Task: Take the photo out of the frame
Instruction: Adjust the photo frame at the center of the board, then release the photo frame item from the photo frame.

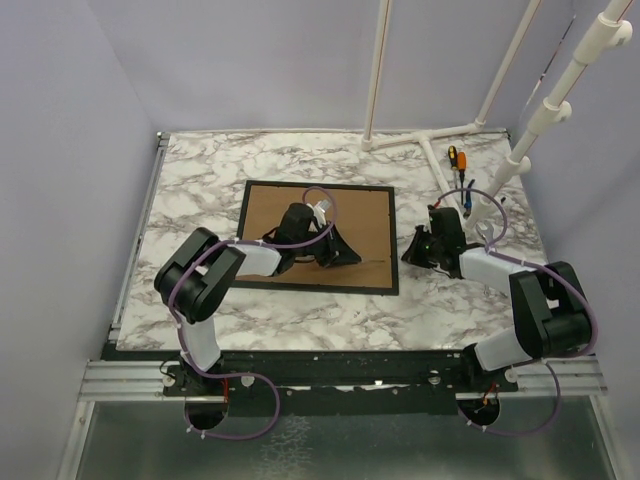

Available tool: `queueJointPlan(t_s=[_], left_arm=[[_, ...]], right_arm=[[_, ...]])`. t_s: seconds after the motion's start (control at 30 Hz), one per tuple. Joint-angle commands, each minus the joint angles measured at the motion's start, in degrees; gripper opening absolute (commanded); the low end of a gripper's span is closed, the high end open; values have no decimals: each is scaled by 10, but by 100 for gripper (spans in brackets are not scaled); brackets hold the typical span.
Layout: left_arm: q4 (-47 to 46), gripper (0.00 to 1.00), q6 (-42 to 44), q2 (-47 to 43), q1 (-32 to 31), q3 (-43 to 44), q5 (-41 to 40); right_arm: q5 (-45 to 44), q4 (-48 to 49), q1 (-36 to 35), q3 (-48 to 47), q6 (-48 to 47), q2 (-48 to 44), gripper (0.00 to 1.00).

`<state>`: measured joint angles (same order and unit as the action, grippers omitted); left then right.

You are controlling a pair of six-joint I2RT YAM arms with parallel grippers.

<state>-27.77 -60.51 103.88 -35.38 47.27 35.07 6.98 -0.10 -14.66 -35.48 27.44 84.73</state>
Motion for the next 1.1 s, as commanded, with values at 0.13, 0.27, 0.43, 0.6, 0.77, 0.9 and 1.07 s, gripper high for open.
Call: queueJointPlan(t_s=[0.13, 0.27, 0.43, 0.6, 0.77, 0.9, 1.07], left_arm=[[11, 0, 2, 21, -5, 25, -19], [31, 0, 9, 31, -6, 39, -27], [55, 0, 19, 41, -6, 55, -42], [66, 0, 22, 52, -6, 68, -44], [66, 0, 21, 68, -10, 83, -39], [66, 0, 20, 74, -12, 91, -40], [66, 0, 19, 76, -14, 95, -33]], right_arm=[[35, 38, 1, 4, -17, 11, 5], [48, 42, 2, 0, -19, 22, 5], [53, 45, 1, 0, -21, 26, 7], [56, 48, 1, 1, -22, 25, 7], [63, 52, 1, 4, -23, 25, 8], [68, 52, 1, 2, -25, 28, 8], [71, 52, 1, 1, -26, 29, 8]])
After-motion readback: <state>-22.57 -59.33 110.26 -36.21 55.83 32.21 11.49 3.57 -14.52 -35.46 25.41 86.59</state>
